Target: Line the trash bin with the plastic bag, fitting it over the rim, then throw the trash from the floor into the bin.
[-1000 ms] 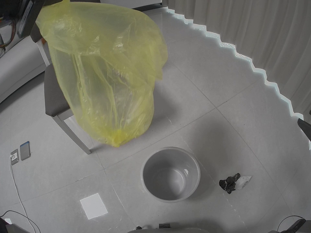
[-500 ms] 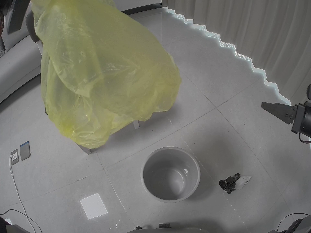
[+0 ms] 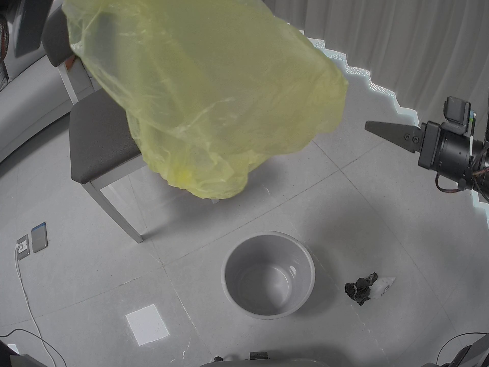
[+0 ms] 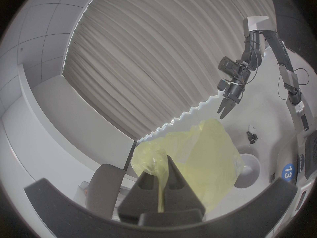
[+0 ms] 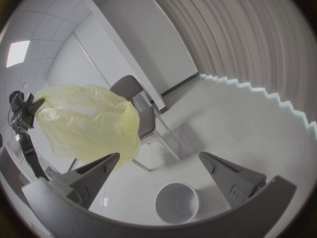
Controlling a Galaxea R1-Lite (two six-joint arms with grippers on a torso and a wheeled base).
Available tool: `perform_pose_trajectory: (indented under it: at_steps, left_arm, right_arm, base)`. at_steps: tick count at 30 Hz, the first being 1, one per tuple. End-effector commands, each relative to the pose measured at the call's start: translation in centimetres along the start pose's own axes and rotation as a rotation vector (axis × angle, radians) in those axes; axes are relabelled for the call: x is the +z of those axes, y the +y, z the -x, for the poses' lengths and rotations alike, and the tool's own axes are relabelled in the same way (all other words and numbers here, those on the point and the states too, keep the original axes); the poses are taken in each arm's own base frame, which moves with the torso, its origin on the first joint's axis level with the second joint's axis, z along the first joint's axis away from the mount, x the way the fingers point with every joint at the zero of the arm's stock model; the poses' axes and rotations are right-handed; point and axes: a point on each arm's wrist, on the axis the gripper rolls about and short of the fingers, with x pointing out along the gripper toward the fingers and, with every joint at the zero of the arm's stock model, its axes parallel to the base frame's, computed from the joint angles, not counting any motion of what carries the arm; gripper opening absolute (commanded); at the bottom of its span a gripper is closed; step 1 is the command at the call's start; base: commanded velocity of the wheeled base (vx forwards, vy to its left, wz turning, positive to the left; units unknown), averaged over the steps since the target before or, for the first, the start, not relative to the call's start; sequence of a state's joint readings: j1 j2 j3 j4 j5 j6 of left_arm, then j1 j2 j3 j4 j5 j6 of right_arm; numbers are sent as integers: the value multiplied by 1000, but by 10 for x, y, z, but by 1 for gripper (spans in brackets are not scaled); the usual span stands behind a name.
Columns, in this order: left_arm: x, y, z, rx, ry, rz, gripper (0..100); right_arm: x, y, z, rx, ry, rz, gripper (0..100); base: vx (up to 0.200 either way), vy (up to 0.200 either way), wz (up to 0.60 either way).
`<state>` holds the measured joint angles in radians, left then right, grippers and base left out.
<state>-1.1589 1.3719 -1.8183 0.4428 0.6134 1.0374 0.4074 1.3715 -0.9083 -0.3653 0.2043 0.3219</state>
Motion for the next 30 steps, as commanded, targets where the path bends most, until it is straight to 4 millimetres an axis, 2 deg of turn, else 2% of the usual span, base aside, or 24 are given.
perform_pose_trajectory:
  at_steps: [1, 8, 9, 14, 17, 21, 30]
  left_arm:
    - [4, -6, -4, -22, -7, -11, 0]
    - [7, -12, -7, -40, -11, -7, 0]
    - [6, -13, -8, -43, -7, -5, 0]
    - [5, -15, -10, -47, 3, -10, 0]
    - [5, -16, -11, -44, 3, -6, 0]
    - [8, -18, -13, -42, -9, 13, 0]
    - [26, -30, -22, -53, -78, 42, 0]
  right_arm:
    - [8, 1, -9, 5, -15, 3, 100]
    - [26, 6, 1, 14, -66, 13, 100]
    - [31, 7, 11, 7, -82, 15, 100]
    - [42, 6, 37, 35, -113, 23, 100]
    - [44, 6, 45, 59, -112, 19, 100]
    - [42, 5, 39, 56, -82, -2, 100]
    - [14, 0, -17, 85, 89, -40, 100]
  base:
    - [0, 0, 0]
    - [0, 0, 0]
    - [0, 0, 0]
    - [0, 0, 0]
    - [0, 0, 0]
    - [0, 0, 0]
    - [0, 0, 0]
